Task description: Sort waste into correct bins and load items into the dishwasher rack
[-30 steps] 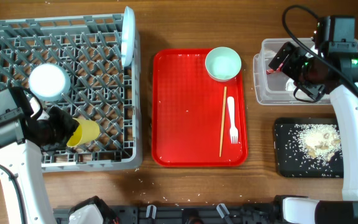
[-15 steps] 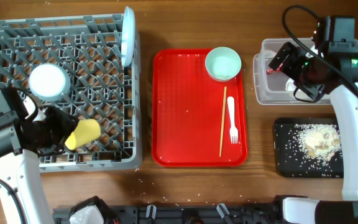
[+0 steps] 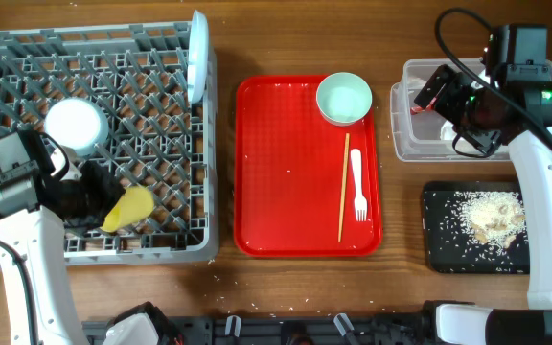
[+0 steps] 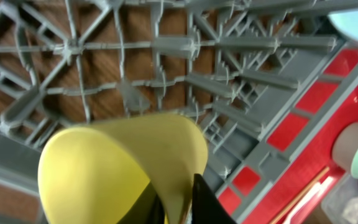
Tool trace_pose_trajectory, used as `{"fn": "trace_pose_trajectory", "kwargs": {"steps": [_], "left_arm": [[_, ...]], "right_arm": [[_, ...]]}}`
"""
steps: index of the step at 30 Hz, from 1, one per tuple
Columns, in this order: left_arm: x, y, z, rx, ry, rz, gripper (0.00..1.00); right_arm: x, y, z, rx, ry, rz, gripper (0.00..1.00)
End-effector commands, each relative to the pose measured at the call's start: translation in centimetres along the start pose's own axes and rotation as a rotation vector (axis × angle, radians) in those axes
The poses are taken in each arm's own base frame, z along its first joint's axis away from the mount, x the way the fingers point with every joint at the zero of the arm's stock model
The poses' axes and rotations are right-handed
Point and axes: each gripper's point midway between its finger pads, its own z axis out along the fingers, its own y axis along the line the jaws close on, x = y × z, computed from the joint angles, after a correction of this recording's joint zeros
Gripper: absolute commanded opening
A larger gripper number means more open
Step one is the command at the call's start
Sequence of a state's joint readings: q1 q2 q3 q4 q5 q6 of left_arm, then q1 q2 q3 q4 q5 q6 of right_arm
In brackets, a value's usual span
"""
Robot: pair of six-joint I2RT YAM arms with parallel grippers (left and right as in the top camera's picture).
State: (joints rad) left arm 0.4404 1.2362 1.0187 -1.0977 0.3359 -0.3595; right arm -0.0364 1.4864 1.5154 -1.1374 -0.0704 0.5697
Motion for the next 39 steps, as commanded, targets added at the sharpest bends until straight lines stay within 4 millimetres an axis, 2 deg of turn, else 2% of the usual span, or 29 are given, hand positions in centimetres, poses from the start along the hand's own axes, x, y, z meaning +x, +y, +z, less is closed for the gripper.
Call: {"fn": "trace_pose_trajectory", "kwargs": {"steps": [1,5,7,9,10,12,15,19,22,27,33,36,39], "left_arm": [[-0.3,0.4,0.6,-0.018,-0.005,-0.001,0.04],[-0.6,-3.3,-0.8,0.161,0.007,0.035,0.04],[-0.9,-4.6,-1.1,0.229,0.003,0.058,0.04],[-0.7,-8.3,-2.5,0.456,0.032,0.101,0.04],[-0.7,-9.5,-3.3,0.541,0.039,0.118,0.04],[-1.5,-9.9,-3.9,0.582,0.011,0.133,0.04],[-3.8,-8.9,-3.0,0.556,-0.043,0.126,0.04],[-5.6,-7.4,0.4,0.598,0.066,0.015,0.04],[-6.4,-4.8,2.6,0.575,0.126,-0.088,0.04],[-6.9,-1.1,2.9,0.486,0.111,-0.162,0.04],[-7.1,2.0,2.9,0.399,0.09,-0.222,0.04],[-7.0,4.9,3.7,0.23,0.07,-0.242,0.04],[-7.1,6.1,3.9,0.16,0.059,-0.246,0.04]], "right_arm": [[-0.3,0.3,-0.5,-0.014,-0.013,-0.018,1.0],[-0.3,0.3,-0.5,-0.014,-0.013,-0.017,1.0],[-0.3,0.3,-0.5,-0.014,-0.013,-0.018,1.0],[-0.3,0.3,-0.5,-0.014,-0.013,-0.018,1.0],[-0.3,0.3,-0.5,-0.014,-0.013,-0.018,1.0],[-0.3,0.3,-0.5,-0.014,-0.014,-0.018,1.0],[-0.3,0.3,-0.5,-0.014,-0.014,-0.018,1.0],[-0.3,0.3,-0.5,-0.014,-0.013,-0.018,1.0],[-0.3,0.3,-0.5,-0.014,-0.014,-0.017,1.0],[-0.4,0.3,-0.5,-0.014,-0.015,-0.018,1.0],[-0.4,0.4,-0.5,-0.015,-0.015,-0.018,1.0],[-0.4,0.4,-0.5,-0.015,-0.015,-0.018,1.0],[-0.4,0.4,-0.5,-0.015,-0.015,-0.018,1.0]]}}
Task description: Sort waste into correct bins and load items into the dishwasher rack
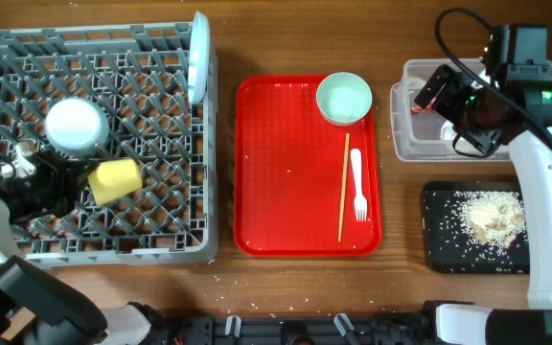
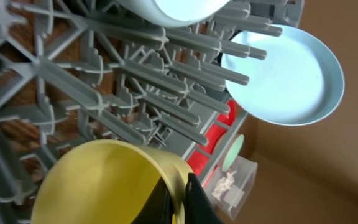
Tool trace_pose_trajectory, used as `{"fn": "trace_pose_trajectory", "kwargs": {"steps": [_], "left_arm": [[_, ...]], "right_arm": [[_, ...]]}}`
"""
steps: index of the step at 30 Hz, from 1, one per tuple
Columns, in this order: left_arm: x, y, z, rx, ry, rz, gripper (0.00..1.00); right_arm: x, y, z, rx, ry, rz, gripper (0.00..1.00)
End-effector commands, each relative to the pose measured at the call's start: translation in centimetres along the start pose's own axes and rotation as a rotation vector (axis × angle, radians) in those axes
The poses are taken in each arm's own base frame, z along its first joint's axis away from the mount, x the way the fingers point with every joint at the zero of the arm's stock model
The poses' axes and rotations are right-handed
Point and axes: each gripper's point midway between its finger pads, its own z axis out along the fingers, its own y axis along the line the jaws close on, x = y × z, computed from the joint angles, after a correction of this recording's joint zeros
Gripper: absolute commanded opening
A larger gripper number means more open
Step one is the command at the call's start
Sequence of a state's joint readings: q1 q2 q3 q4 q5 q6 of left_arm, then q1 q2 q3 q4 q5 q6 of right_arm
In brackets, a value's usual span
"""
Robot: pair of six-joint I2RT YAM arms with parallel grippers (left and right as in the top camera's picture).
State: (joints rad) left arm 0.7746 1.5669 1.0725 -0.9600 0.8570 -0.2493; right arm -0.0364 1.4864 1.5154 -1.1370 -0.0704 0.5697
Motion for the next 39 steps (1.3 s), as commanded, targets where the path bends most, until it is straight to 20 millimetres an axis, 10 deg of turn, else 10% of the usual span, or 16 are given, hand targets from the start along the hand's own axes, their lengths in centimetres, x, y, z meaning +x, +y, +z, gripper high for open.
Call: {"fn": "trace_pose_trajectory", "kwargs": {"steps": [1,4,14,19,23,28,36,39], "left_arm": [[-1.6,5.9,-0.5,-0.289,-0.078,-0.008,0.04],[-1.8,6.6,-0.7,-0.331,-0.098,-0.055,0.31],[-1.0,6.0,-1.4,-0.336,-0.084,-0.068,0.3],[-2.8,5.0,-8.6,-0.587,-0.323,-0.091,0.36],[-2.6,3.6,-10.2,-0.574,-0.411,-0.083,0.38],[0.9,-0.8,-7.6,-0.332,-0.236,0.033,0.04],[10.6,-7.2,-3.1,-0.246,0.02,0.438,0.04],[10.3,-5.3,-2.7,-0.445,-0.044,0.43,0.04]], "right_arm": [[-0.4,0.3,-0.5,-0.014,-0.015,-0.018,1.0],[-0.4,0.4,-0.5,-0.015,-0.015,-0.018,1.0],[-0.4,0.4,-0.5,-0.015,-0.015,-0.018,1.0],[-0.4,0.4,-0.5,-0.015,-0.015,-0.018,1.0],[-0.4,0.4,-0.5,-0.015,-0.015,-0.018,1.0],[-0.4,0.4,-0.5,-0.015,-0.016,-0.018,1.0],[-0.4,0.4,-0.5,-0.015,-0.015,-0.018,1.0],[-0.4,0.3,-0.5,-0.015,-0.016,-0.017,1.0]]}}
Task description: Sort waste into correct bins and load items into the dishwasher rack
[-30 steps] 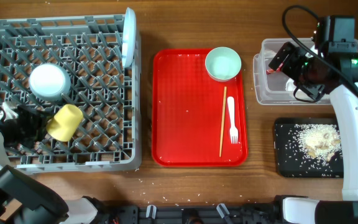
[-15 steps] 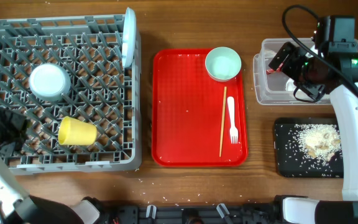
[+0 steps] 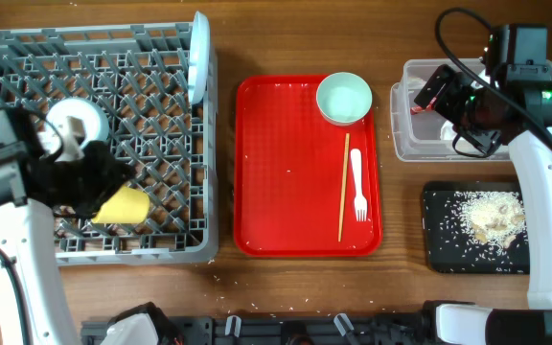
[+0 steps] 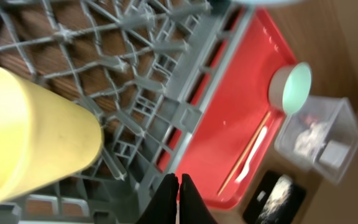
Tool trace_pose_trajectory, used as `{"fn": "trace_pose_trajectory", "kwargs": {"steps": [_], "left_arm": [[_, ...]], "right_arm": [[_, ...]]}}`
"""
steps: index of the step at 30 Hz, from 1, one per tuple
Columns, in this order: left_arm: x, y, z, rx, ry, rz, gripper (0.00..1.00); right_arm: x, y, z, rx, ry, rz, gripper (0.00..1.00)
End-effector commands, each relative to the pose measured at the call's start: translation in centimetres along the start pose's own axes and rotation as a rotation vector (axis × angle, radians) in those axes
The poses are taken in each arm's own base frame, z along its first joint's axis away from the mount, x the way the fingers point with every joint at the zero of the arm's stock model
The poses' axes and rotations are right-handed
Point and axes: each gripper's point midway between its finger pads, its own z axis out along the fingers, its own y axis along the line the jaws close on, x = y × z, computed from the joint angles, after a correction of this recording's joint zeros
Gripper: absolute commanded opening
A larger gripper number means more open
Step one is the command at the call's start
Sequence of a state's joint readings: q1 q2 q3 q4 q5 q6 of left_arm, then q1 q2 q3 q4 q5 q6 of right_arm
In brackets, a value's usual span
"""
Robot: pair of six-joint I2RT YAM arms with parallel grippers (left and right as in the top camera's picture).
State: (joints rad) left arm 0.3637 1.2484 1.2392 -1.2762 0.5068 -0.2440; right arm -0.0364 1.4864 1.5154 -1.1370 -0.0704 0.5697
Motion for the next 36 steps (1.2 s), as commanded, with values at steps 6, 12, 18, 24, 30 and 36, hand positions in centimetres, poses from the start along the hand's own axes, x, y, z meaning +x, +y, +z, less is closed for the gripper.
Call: {"fn": "trace_pose_trajectory", "kwargs": {"steps": [6,12,18,24,30,36], "left_arm": [[-0.1,5.2,3.5,-0.318,-0.011,-0.06,0.04],[-1.7,8.7,3.7,-0.446,-0.047,-0.194,0.04],[-2.6,10.4,1.5,-0.441,-0.121,-0.28,0.04],[-2.4,9.5,1.0,-0.398,-0.137,-0.276,0.04],[-1.6,8.2,-1.7,-0.359,-0.236,-0.25,0.04],[-2.0,10.2,-2.2,-0.473,-0.272,-0.309,0.04]], "right_arm": [[-0.4,0.4,-0.5,-0.015,-0.015,-0.018,1.0],[-0.4,0.4,-0.5,-0.015,-0.015,-0.018,1.0],[-0.4,0.4,-0.5,-0.015,-0.015,-0.018,1.0],[-0.4,0.4,-0.5,-0.015,-0.015,-0.018,1.0],[-0.4,0.4,-0.5,-0.015,-0.015,-0.018,1.0],[-0.4,0.4,-0.5,-0.015,-0.015,-0.018,1.0]]}}
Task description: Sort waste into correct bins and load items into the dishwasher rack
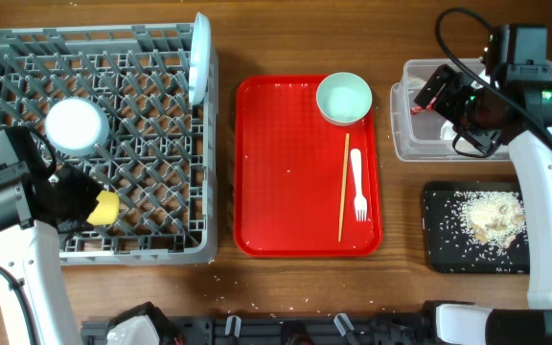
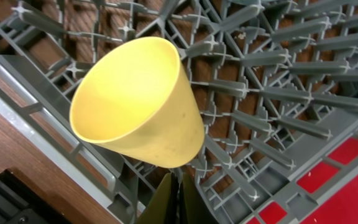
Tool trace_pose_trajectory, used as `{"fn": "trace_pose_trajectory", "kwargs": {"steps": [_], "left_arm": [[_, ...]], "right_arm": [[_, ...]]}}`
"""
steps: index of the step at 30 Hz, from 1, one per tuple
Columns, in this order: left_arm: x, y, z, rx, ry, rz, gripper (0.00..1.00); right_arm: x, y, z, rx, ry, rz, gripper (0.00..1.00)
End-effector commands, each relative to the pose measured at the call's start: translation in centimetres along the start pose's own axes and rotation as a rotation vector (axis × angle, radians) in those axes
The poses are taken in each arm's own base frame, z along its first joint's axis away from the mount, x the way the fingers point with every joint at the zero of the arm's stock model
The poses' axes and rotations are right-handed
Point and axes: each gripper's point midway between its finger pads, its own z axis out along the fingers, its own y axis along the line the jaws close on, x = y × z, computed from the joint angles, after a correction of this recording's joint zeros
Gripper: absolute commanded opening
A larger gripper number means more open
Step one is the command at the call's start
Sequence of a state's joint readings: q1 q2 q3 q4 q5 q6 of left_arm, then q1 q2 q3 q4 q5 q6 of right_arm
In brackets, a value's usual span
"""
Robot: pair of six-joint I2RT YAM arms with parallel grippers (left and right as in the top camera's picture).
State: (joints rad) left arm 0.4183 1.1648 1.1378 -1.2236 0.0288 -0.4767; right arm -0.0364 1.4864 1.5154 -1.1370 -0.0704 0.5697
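A yellow cup [image 2: 135,102] lies tilted among the pegs of the grey dishwasher rack [image 1: 204,172], near its front left, mouth toward the rack's wall. In the overhead view only a bit of the yellow cup [image 1: 105,206] shows beside my left arm. My left gripper [image 2: 179,183] is shut, with its tips just under the cup's base and nothing between them. My right gripper [image 1: 439,88] hangs over the clear bin [image 1: 405,134]; its jaws cannot be made out. On the red tray [image 1: 286,172] lie a mint bowl [image 1: 343,98], a chopstick [image 1: 344,187] and a white fork [image 1: 357,184].
A white bowl [image 1: 75,125] sits upside down in the rack, and a pale blue plate [image 1: 197,56] stands on edge at its right wall. A black tray with rice [image 1: 475,228] lies at the front right. White waste is in the clear bin.
My left arm has shifted toward the rack's front left corner. The cup, then beside the shut fingers, is now straight ahead of them with its mouth showing. The right arm has not moved.
My left gripper was shut on the yellow cup's rim over the rack's front. Then it held the cup at the rack's left, near the white bowl. Later the cup lay free in the rack with the fingers shut and empty. It lies there still.
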Motion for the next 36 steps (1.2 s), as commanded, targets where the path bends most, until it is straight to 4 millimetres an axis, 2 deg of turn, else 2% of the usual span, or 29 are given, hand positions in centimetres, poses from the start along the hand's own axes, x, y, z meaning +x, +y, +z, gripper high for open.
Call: {"fn": "trace_pose_trajectory", "kwargs": {"steps": [1,5,10,17,23,24,27,28,32,33,34,35,36], "left_arm": [[-0.8,0.6,0.6,-0.046,-0.018,-0.039,0.04],[-1.5,0.6,2.1,-0.071,0.002,-0.049,0.04],[-2.2,2.4,3.8,-0.123,0.049,-0.116,0.04],[-4.0,4.1,3.7,-0.117,0.008,-0.22,0.07],[-5.0,4.1,3.8,-0.098,-0.031,-0.281,0.09],[-4.8,3.6,3.7,-0.073,-0.017,-0.294,0.04],[-3.3,1.5,2.9,0.053,0.052,-0.243,0.04],[-1.9,-1.3,1.4,0.213,0.095,-0.147,0.04],[1.5,-6.1,-2.8,0.441,0.112,-0.005,0.04],[3.9,-8.5,-4.7,0.514,0.102,0.126,0.09],[4.9,-9.5,-5.3,0.544,0.102,0.187,0.21],[6.7,-11.5,-6.2,0.601,0.105,0.298,0.41],[8.5,-13.3,-7.0,0.652,0.115,0.393,0.79]], "right_arm": [[-0.4,0.4,-0.5,-0.015,-0.015,-0.018,1.0],[-0.4,0.4,-0.5,-0.015,-0.015,-0.018,1.0],[-0.4,0.4,-0.5,-0.015,-0.015,-0.018,1.0],[-0.4,0.4,-0.5,-0.015,-0.015,-0.018,1.0],[-0.4,0.4,-0.5,-0.015,-0.015,-0.018,1.0],[-0.4,0.4,-0.5,-0.015,-0.015,-0.018,1.0],[-0.4,0.4,-0.5,-0.015,-0.015,-0.018,1.0],[-0.4,0.4,-0.5,-0.015,-0.015,-0.018,1.0],[-0.4,0.4,-0.5,-0.015,-0.015,-0.018,1.0],[-0.4,0.4,-0.5,-0.015,-0.015,-0.018,1.0],[-0.4,0.4,-0.5,-0.015,-0.015,-0.018,1.0],[-0.4,0.4,-0.5,-0.015,-0.015,-0.018,1.0],[-0.4,0.4,-0.5,-0.015,-0.015,-0.018,1.0]]}}
